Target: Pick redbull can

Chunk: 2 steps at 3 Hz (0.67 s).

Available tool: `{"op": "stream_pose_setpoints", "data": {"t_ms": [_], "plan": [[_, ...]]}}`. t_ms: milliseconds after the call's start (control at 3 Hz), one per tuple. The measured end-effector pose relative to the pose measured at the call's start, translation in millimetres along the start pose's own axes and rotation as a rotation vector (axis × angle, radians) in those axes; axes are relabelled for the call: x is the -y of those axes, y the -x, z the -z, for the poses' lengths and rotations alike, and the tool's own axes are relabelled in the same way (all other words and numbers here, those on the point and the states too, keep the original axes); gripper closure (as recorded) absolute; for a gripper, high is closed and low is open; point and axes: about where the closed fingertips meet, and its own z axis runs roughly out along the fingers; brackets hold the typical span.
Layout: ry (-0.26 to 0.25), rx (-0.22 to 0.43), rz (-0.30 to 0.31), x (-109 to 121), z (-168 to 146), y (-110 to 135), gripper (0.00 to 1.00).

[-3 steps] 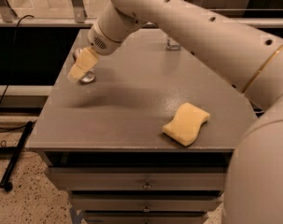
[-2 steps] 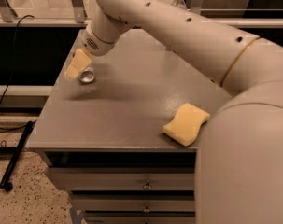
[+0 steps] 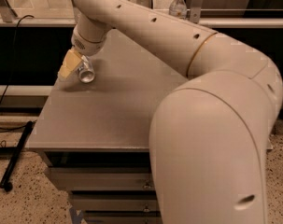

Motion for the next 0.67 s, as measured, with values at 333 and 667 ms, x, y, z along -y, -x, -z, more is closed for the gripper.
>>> {"op": "stream_pose_setpoints", "data": {"t_ms": [333, 667], "plan": [[-0.01, -0.048, -0.032, -1.8, -18.0, 1.4, 0.14], [-0.022, -0.071, -0.047, -1.7, -26.2, 2.3, 0.37]]}}
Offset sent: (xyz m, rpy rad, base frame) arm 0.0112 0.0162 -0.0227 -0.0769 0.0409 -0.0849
